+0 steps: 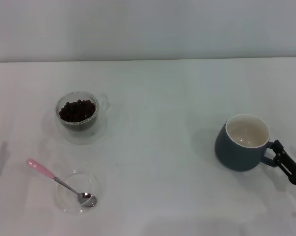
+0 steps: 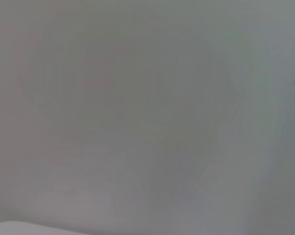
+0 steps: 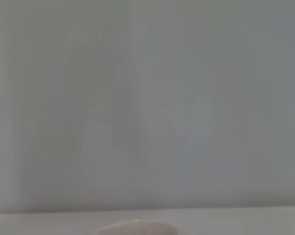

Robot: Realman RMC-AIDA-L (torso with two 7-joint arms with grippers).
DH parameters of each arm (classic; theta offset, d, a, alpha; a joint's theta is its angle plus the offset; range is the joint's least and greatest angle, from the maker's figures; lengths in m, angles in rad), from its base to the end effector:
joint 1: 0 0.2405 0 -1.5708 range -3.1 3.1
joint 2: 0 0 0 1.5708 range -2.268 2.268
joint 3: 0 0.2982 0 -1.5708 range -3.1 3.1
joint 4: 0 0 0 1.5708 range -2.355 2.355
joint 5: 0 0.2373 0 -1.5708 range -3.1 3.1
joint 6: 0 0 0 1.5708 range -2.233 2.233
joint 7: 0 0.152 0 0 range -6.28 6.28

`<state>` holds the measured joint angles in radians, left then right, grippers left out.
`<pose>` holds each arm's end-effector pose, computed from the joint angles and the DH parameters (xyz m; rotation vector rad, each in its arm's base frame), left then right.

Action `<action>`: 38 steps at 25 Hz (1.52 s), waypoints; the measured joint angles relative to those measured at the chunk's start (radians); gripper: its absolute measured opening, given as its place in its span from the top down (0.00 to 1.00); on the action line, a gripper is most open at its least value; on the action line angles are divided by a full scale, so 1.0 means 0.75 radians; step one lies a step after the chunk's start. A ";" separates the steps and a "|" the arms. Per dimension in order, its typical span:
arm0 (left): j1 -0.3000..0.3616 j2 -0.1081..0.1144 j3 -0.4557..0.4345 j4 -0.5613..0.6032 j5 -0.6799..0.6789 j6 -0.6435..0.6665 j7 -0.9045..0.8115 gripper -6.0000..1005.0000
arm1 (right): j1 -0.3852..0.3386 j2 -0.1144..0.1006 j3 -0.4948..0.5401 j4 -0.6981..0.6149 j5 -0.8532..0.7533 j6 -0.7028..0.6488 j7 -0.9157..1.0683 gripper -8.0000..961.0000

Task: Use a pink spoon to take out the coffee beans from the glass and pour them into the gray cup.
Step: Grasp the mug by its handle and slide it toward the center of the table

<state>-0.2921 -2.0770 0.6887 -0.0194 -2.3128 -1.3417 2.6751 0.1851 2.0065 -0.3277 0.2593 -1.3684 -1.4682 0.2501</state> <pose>-0.4392 0.2829 -0.0335 -1.5250 -0.7638 -0.7874 0.4330 0.2121 -0.0655 -1.6896 0.7247 0.7400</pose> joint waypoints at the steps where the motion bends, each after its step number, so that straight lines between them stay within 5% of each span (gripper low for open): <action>1: 0.000 0.000 0.000 0.000 0.000 -0.003 0.000 0.14 | -0.002 -0.001 -0.007 -0.001 0.000 0.004 0.000 0.17; 9: -0.005 0.000 0.000 0.001 -0.002 -0.005 0.000 0.14 | -0.003 -0.002 -0.064 -0.014 0.001 0.097 0.001 0.19; 35: -0.011 0.000 0.000 0.001 -0.004 -0.007 0.000 0.14 | 0.111 0.006 0.097 -0.045 0.009 0.291 0.004 0.27; 38: -0.011 0.000 0.000 0.001 -0.005 -0.004 0.000 0.14 | 0.117 0.006 0.098 -0.042 0.008 0.290 0.005 0.39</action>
<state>-0.3007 -2.0770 0.6887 -0.0183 -2.3163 -1.3450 2.6753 0.2728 2.0110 -0.2545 0.2280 -1.3623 -1.2509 0.2537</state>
